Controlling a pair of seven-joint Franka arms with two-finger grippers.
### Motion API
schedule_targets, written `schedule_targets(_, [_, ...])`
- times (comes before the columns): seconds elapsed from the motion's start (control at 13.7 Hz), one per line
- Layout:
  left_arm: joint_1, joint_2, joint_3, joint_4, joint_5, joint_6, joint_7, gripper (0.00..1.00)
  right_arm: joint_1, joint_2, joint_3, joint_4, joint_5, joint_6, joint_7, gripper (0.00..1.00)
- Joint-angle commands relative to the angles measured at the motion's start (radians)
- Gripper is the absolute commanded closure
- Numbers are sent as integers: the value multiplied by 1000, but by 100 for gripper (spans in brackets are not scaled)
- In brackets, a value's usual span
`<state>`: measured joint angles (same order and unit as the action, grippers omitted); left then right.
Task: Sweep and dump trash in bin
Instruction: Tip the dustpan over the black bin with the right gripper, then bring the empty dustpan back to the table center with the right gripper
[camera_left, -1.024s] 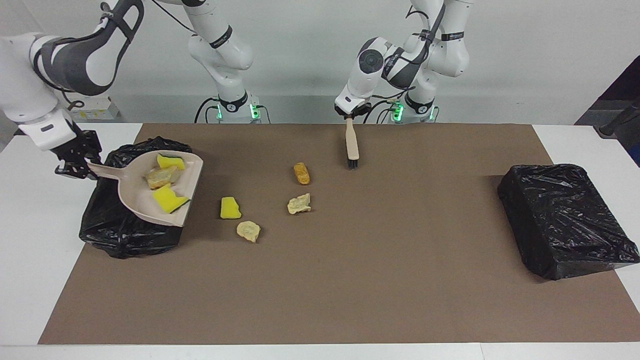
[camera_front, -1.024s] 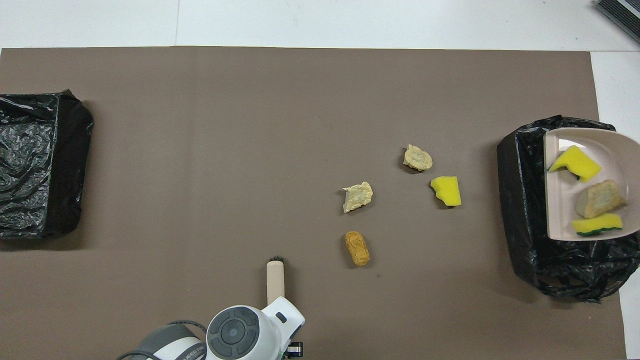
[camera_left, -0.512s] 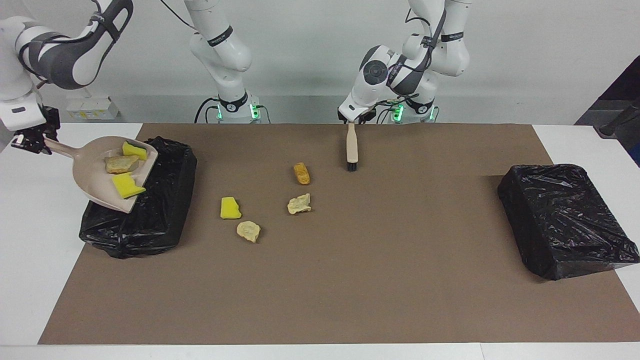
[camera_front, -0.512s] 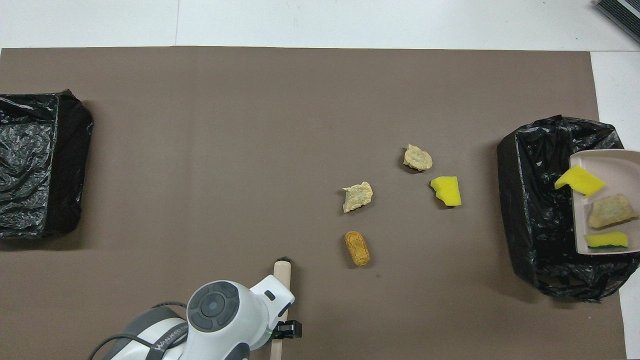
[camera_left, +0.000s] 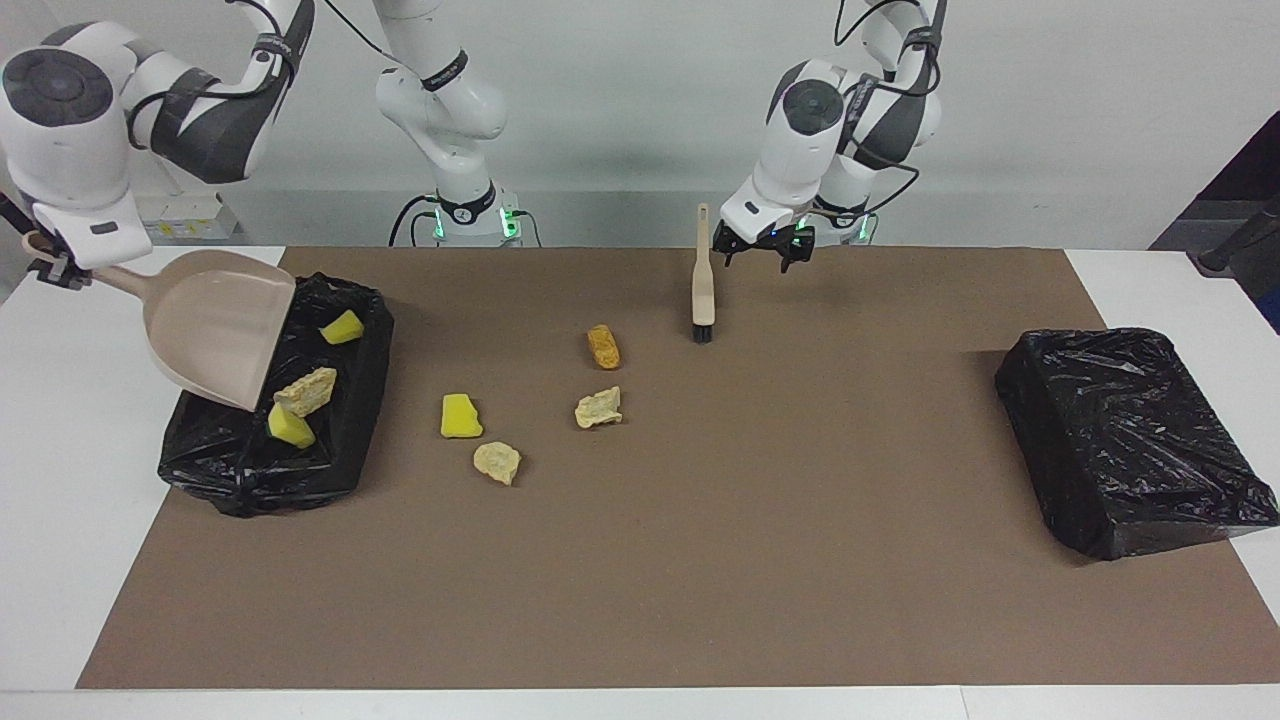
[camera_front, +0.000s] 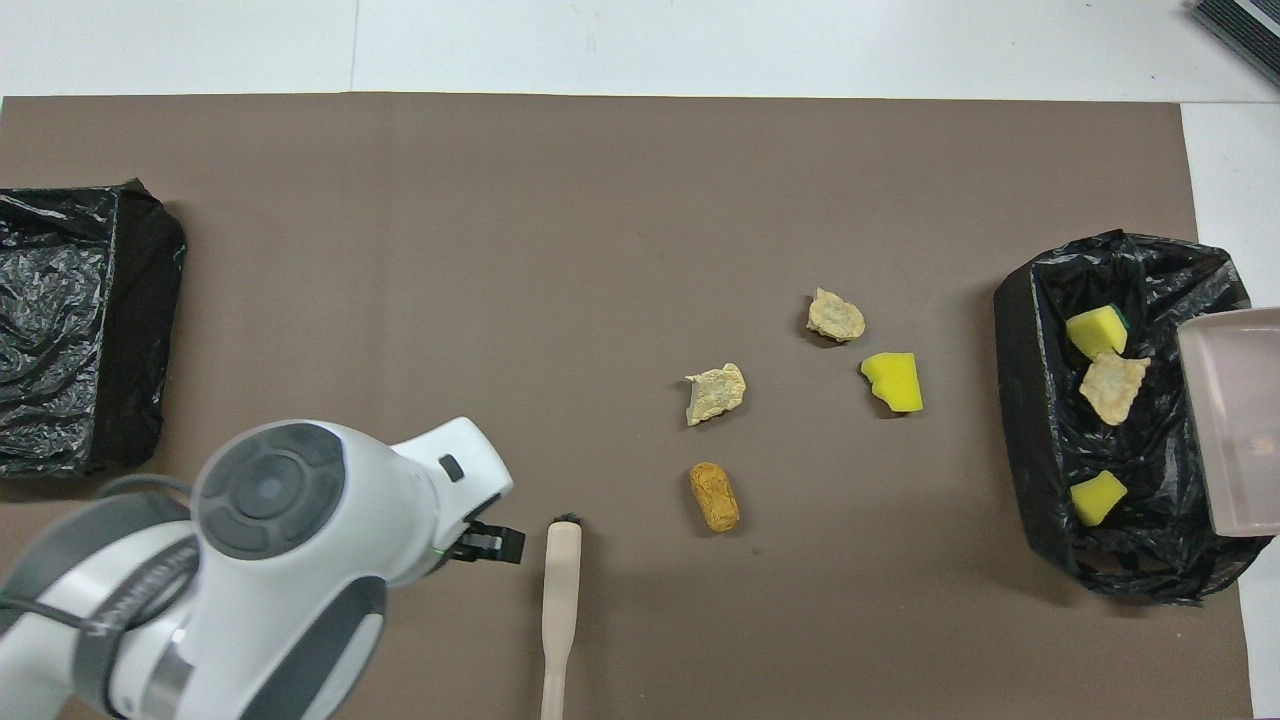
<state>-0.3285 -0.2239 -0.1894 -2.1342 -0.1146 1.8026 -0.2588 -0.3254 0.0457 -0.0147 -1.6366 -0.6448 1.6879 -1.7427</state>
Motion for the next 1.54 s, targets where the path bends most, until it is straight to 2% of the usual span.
schedule_targets(0.0, [86, 38, -10, 181, 87, -103, 52, 0, -3, -6, 10, 31, 103, -66, 64, 100])
schedule_targets(0.29, [209, 81, -1, 426, 89, -268, 231, 0, 48, -30, 61, -12, 267, -118, 516, 100])
schedule_targets(0.59, [267, 150, 4, 595, 95, -380, 280, 0, 221, -15, 62, -15, 428, -128, 1048, 100])
schedule_targets(0.73, [270, 170, 7, 608, 92, -384, 282, 0, 313, 20, 64, -14, 529, -78, 1318, 100])
schedule_targets(0.95, [299, 186, 7, 629, 92, -370, 283, 0, 455, 86, 64, -6, 554, 27, 1642, 100])
schedule_targets(1.17, [279, 179, 22, 626, 92, -342, 292, 0, 573, 153, 64, -5, 591, 145, 1843, 100])
schedule_targets(1.32, [199, 175, 114, 622, 92, -342, 299, 0, 644, 200, 65, -2, 612, 211, 2000, 100])
schedule_targets(1.46, [175, 169, 139, 619, 90, -350, 290, 0, 727, 256, 65, 0, 623, 280, 2152, 100])
